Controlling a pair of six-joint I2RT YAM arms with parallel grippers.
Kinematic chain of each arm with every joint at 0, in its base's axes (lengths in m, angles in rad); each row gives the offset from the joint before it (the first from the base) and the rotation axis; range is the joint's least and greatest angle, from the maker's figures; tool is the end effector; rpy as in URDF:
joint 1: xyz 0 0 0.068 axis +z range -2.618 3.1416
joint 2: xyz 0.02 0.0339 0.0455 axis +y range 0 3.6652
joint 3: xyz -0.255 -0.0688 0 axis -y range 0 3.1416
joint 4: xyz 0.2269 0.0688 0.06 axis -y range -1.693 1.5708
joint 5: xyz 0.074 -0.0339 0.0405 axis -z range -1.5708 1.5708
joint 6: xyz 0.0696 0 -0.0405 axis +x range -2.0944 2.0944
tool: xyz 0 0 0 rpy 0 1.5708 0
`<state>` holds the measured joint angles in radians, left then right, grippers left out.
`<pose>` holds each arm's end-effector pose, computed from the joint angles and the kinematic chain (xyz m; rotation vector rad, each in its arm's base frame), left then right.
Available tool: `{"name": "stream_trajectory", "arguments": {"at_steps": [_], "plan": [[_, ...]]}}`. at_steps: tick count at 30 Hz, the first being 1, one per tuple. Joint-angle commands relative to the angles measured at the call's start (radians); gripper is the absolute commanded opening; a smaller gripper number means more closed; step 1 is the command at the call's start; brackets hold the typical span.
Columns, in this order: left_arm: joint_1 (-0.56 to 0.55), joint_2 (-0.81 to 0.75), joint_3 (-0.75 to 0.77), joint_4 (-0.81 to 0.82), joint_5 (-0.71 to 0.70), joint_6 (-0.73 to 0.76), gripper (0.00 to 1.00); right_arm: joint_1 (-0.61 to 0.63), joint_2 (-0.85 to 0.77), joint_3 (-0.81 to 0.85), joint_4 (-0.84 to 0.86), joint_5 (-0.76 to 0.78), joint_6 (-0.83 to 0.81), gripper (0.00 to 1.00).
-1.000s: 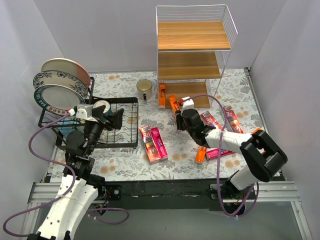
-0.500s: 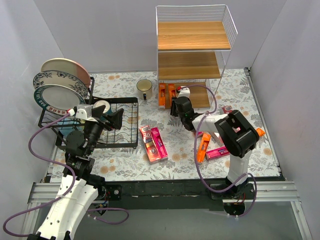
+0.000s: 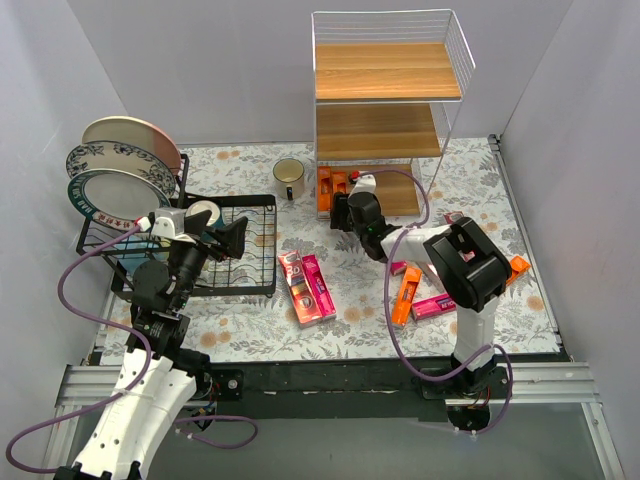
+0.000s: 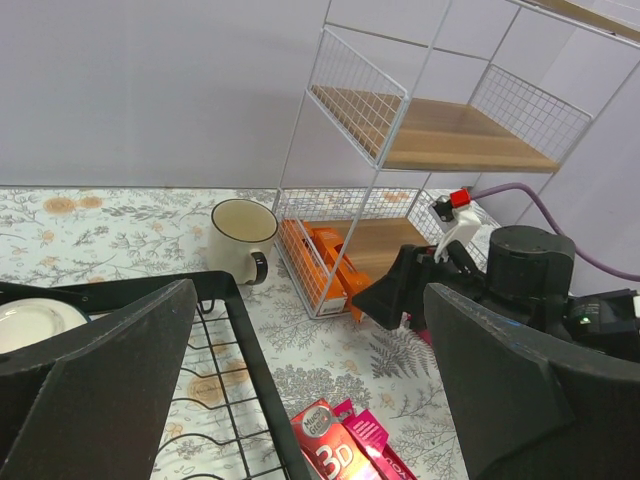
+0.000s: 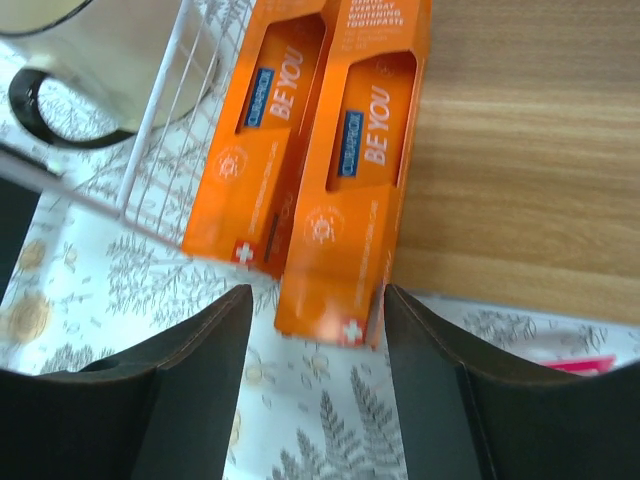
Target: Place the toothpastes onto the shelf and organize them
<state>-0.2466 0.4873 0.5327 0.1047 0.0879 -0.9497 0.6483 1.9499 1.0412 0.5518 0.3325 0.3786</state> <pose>0.1540 -0.0451 0.3246 -0.4458 1.4387 -1.0395 0.3582 0.2428 0.1595 -0.0363 1.9246 0.3727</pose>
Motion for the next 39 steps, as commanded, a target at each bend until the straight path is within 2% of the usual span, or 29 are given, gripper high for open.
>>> {"name": "stream_trajectory", "arguments": {"at_steps": [1,5,8,12,14,39], "plan": [[-0.006,0.000,0.003,0.001,0.006,0.009,0.98,-0.004,-0.114,-0.061,0.079,-0.046,-0.021,0.63],[-0.005,-0.004,0.003,0.000,0.007,0.009,0.98,-0.024,-0.154,-0.119,0.095,-0.101,-0.026,0.62],[-0.005,-0.009,0.003,0.000,0.007,0.009,0.98,-0.042,-0.158,-0.148,0.128,-0.157,-0.041,0.58],[-0.005,-0.010,0.004,0.000,0.007,0.011,0.98,-0.053,-0.143,-0.162,0.138,-0.199,-0.043,0.42],[-0.005,-0.013,0.004,-0.002,0.006,0.011,0.98,-0.058,-0.134,-0.165,0.140,-0.213,-0.041,0.39],[-0.006,-0.003,0.001,-0.002,0.004,0.011,0.98,-0.068,0.004,-0.015,0.099,-0.234,-0.044,0.37]]}}
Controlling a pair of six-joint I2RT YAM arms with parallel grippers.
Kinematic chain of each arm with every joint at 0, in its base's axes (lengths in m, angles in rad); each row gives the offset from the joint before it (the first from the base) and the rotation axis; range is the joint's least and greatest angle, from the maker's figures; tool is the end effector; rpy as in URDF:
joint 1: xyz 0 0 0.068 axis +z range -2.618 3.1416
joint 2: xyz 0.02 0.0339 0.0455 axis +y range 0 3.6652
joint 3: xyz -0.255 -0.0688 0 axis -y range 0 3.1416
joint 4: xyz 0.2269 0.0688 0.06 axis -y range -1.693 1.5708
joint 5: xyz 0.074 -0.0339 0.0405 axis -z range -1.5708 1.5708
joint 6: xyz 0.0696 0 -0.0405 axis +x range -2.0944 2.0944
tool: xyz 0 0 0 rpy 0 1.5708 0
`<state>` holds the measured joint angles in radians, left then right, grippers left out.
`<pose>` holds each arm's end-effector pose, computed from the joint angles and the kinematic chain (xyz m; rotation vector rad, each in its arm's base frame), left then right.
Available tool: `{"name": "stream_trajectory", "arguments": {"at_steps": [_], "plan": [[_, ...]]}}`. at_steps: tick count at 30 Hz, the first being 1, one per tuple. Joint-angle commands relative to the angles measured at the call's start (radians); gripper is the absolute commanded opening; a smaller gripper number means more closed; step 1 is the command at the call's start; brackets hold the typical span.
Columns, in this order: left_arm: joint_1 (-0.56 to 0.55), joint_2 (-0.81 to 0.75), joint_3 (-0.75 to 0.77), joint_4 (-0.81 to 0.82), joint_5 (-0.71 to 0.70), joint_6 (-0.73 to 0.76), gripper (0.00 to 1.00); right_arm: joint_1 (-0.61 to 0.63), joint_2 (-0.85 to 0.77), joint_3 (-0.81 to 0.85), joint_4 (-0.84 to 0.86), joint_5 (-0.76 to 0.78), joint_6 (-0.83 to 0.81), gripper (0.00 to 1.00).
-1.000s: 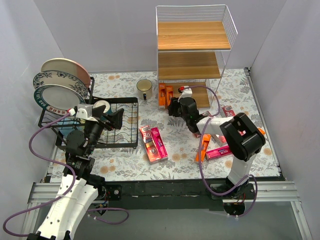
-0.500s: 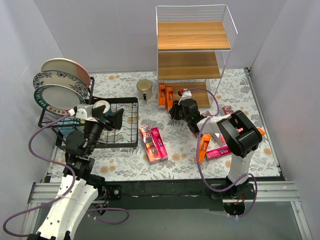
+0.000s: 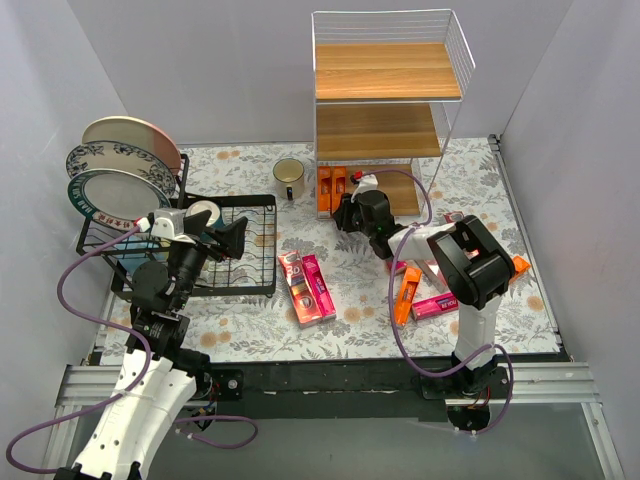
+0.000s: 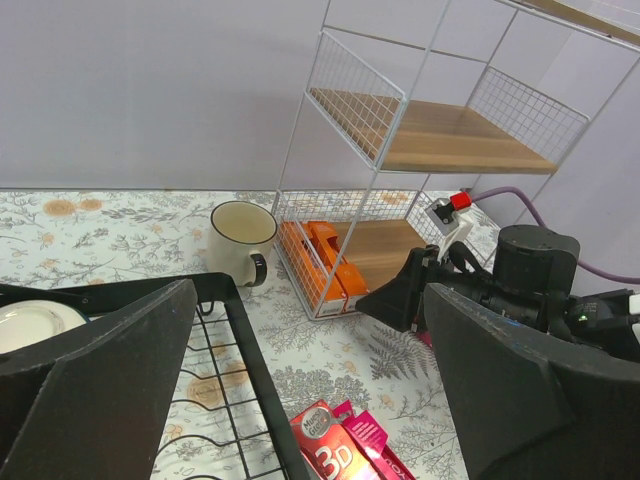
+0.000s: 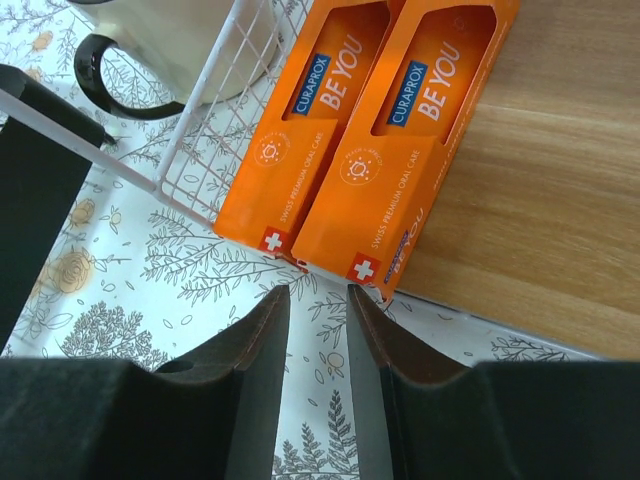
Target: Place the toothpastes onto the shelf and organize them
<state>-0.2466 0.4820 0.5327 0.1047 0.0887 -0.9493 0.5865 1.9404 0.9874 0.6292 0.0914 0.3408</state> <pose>0.1529 -0.0448 0.3253 -0.4428 1.4339 -1.0411 0.3603 0.2318 0.1555 -0.1734 1.9225 0.5416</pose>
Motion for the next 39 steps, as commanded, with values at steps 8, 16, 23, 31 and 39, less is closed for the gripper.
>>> {"name": "stream_trajectory", "arguments": {"at_steps": [8,16,23,31,39], "plan": [[-0.008,0.001,0.003,-0.002,0.000,0.012,0.98,-0.007,-0.144,-0.027,-0.110,-0.015,-0.031,0.44],[-0.010,-0.017,0.003,-0.003,0.000,0.012,0.98,-0.007,-0.472,-0.154,-0.489,0.030,0.007,0.70],[-0.011,-0.025,0.006,0.000,0.002,0.011,0.98,-0.007,-0.702,-0.228,-0.905,0.085,0.099,0.83],[-0.011,-0.025,0.009,-0.002,0.003,0.012,0.98,-0.007,-0.834,-0.294,-1.168,0.083,0.173,0.86],[-0.013,-0.023,0.004,0.001,0.008,0.011,0.98,-0.008,-0.816,-0.332,-1.185,0.157,0.205,0.85]]}}
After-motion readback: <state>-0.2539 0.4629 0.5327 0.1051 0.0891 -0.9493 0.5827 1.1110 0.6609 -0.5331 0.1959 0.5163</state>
